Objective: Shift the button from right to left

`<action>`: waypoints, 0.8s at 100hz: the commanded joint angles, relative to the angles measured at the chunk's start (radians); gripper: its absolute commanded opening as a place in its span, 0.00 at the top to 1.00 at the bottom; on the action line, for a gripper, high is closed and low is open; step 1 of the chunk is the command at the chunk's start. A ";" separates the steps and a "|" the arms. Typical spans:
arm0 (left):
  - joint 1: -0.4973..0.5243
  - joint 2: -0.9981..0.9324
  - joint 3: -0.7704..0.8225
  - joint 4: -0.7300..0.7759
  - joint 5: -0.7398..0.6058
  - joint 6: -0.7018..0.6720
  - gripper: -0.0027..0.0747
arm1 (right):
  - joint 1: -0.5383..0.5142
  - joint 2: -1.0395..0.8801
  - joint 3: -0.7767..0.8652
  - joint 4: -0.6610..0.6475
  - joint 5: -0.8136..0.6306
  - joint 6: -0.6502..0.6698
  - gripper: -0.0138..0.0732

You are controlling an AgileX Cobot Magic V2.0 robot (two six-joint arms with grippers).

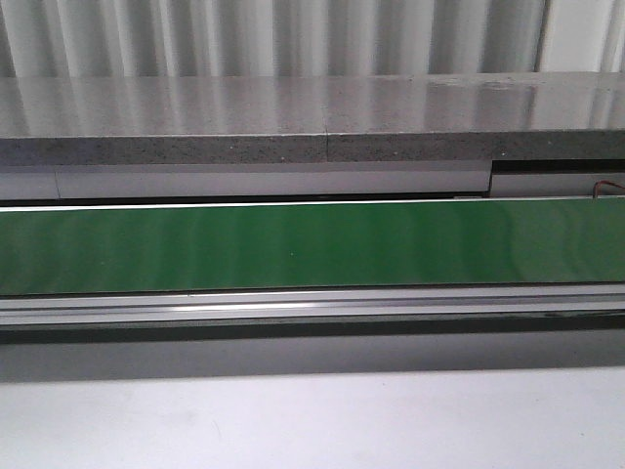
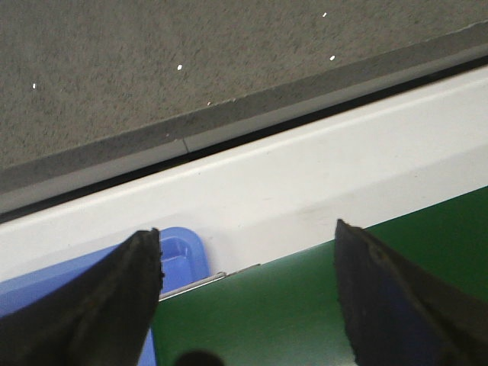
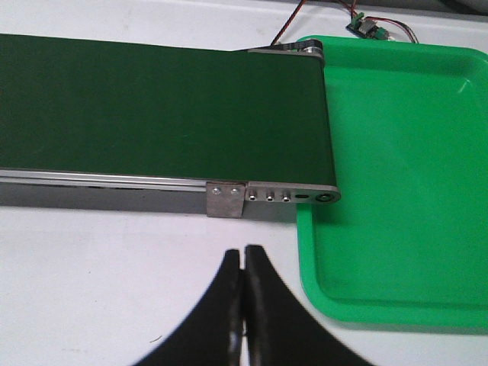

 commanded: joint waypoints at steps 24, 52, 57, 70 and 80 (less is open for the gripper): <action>-0.080 -0.352 0.295 -0.056 -0.273 -0.057 0.37 | -0.001 0.004 -0.022 -0.009 -0.061 0.000 0.92; -0.080 -0.631 0.555 -0.186 -0.299 -0.057 0.46 | -0.001 0.004 -0.022 -0.009 -0.061 0.000 0.92; -0.080 -0.673 0.584 -0.201 -0.297 -0.057 0.55 | -0.001 0.004 -0.022 -0.009 -0.061 0.000 0.92; -0.080 -0.749 0.635 -0.215 -0.297 -0.057 0.85 | -0.001 0.004 -0.022 -0.009 -0.061 0.000 0.92; -0.080 -0.778 0.650 -0.217 -0.300 -0.055 0.99 | -0.001 0.004 -0.022 -0.009 -0.061 0.000 0.92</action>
